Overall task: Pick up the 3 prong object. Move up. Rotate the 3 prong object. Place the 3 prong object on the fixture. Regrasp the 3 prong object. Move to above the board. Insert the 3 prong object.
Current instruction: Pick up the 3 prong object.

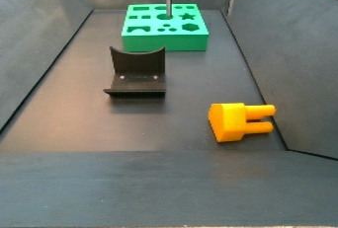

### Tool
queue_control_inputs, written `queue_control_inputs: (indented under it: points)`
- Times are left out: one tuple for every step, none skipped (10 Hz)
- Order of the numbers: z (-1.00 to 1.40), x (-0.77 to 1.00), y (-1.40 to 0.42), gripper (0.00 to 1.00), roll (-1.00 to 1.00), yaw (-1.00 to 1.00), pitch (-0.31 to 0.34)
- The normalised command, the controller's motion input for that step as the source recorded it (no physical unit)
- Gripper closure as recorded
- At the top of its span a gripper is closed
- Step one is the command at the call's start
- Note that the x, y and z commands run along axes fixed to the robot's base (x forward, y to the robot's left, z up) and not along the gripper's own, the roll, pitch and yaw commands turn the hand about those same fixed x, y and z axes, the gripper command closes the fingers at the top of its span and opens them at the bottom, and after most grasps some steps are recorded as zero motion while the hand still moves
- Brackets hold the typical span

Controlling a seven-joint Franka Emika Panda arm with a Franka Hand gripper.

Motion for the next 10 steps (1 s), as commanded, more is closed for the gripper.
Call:
queue_control_inputs:
  points:
    - [0.0, 0.0, 0.0, 0.0, 0.0, 0.0, 0.0]
    - [0.0, -0.1, 0.08, 0.0, 0.0, -0.07, -0.02]
    - [-0.29, 0.15, 0.2, 0.0, 0.08, -0.23, 0.036]
    - [-0.16, -0.09, 0.12, 0.0, 0.01, -0.89, 0.0]
    - [-0.13, -0.14, 0.06, 0.0, 0.04, -0.93, -0.003]
    - [-0.13, -0.19, 0.19, 0.0, 0.03, -0.8, -0.006]
    - [-0.15, -0.24, 0.31, 0.0, 0.0, -0.67, -0.001]
    - [-0.19, -0.24, 0.31, 0.0, 0.0, -0.68, 0.0]
    - [-0.23, -0.22, 0.26, 0.0, 0.0, -0.74, 0.0]
    - [-0.25, -0.23, 0.27, 0.0, 0.0, -0.73, 0.0]
